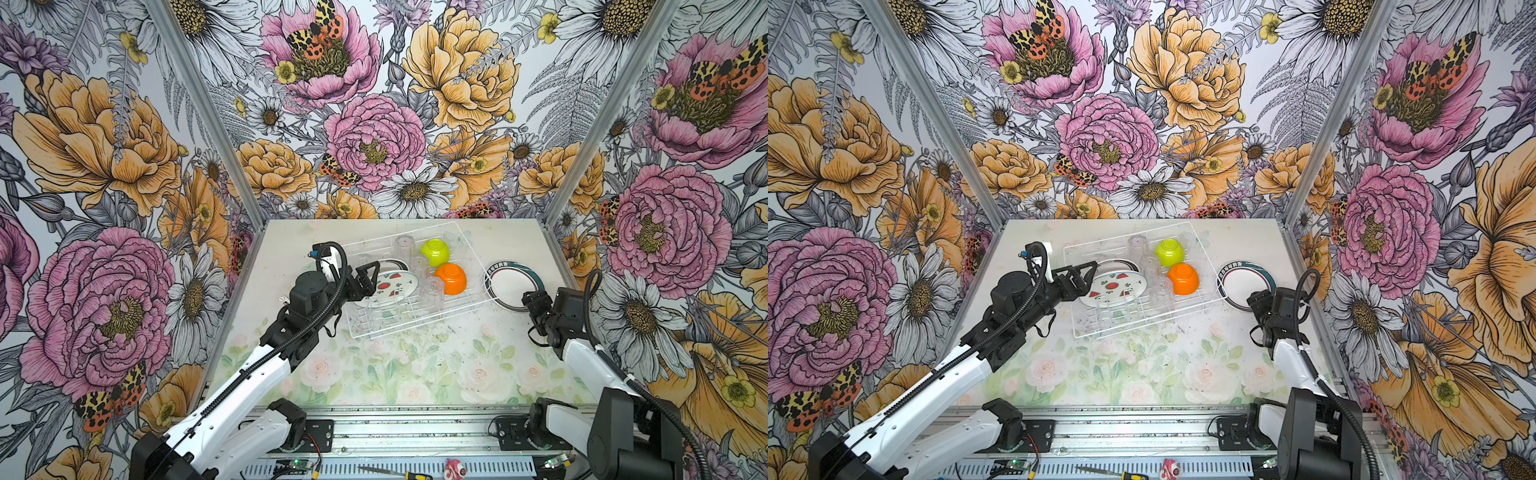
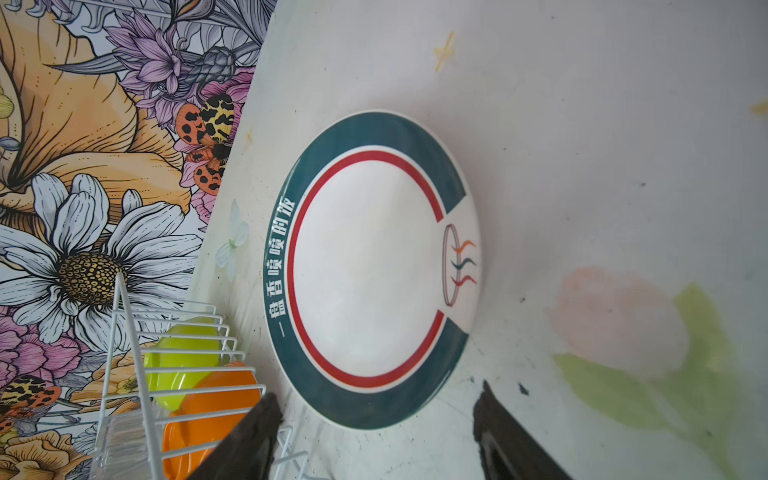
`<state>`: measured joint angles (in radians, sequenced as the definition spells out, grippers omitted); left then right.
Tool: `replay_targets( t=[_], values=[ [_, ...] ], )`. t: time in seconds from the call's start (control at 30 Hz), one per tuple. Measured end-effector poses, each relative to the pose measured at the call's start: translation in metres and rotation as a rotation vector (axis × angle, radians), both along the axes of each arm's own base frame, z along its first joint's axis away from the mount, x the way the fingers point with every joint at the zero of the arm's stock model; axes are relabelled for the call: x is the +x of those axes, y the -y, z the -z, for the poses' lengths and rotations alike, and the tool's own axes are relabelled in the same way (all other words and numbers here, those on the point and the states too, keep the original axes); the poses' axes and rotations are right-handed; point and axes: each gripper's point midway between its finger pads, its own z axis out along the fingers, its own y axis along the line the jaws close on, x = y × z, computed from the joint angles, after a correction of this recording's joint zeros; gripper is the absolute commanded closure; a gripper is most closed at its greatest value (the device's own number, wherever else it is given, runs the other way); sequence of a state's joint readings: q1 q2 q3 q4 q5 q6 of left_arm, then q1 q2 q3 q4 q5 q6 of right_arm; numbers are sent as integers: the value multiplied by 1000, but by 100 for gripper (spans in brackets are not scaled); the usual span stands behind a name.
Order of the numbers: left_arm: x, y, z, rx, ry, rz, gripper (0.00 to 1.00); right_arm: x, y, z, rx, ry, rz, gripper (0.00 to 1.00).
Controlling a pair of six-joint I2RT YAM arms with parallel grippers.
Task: Unload the mixed dishes from the dish rack
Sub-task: 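Open the right gripper and lift it off the placed plate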
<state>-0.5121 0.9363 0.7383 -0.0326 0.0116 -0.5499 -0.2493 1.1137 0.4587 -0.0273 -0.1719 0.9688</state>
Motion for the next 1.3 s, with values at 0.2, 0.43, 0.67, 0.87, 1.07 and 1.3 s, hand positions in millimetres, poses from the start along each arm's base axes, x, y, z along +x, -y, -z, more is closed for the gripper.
replay_targets(
  t=[0.2,0.43,0.67,0.87,1.07,1.3],
  values=[
    [-1,0,16,61,-47,7,1,2,-13,-20,-14,72,-98,25],
    [-2,-1,42,157,-118,24,1,2,-37,-31,29,123,-234,25],
    [7,1,76,270,-201,34,1,-3,-55,-67,12,249,-339,24],
    [15,4,93,329,-241,35,1,-10,-60,-95,-38,344,-369,24],
    [17,12,101,367,-248,50,1,-11,-62,-98,-52,353,-382,24],
    [20,20,105,397,-252,65,1,-10,-66,-97,-52,352,-398,24]
  ],
)
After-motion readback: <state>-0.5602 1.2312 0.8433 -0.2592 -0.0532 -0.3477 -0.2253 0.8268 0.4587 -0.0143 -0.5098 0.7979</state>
